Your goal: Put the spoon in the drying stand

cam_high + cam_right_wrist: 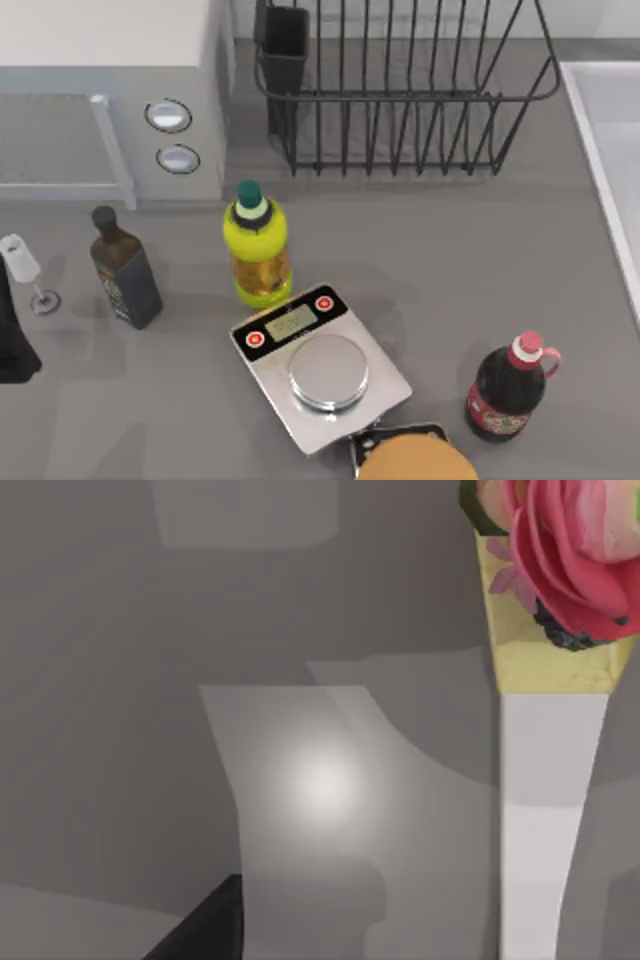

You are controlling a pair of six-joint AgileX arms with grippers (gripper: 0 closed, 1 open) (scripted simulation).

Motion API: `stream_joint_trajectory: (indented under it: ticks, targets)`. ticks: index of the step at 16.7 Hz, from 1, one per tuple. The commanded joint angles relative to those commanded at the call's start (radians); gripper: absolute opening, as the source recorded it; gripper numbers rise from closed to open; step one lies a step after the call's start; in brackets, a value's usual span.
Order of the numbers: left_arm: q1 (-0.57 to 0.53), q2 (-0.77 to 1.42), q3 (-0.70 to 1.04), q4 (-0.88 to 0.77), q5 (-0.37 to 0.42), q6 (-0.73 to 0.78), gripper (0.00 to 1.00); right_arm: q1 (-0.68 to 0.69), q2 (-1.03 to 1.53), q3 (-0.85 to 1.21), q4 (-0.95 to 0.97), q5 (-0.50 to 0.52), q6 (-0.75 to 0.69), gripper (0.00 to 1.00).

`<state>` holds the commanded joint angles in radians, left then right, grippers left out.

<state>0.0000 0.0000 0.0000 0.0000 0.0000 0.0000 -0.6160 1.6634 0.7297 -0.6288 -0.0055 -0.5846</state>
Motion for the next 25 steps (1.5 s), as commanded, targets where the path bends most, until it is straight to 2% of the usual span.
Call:
stream_joint_trajectory:
  ticks: [6,19,25]
  targets:
    - [0.0,0.0,0.0,0.0,0.0,0.0,1.0,0.0,0.022,-0.023,0.038,0.0,0.0,1.0]
    - [0.0,0.0,0.0,0.0,0.0,0.0,1.0,0.0,0.022,-0.023,0.038,0.0,0.0,0.02]
    - [0.0,0.0,0.0,0.0,0.0,0.0,1.0,0.0,0.022,-0.023,0.038,0.0,0.0,0.0]
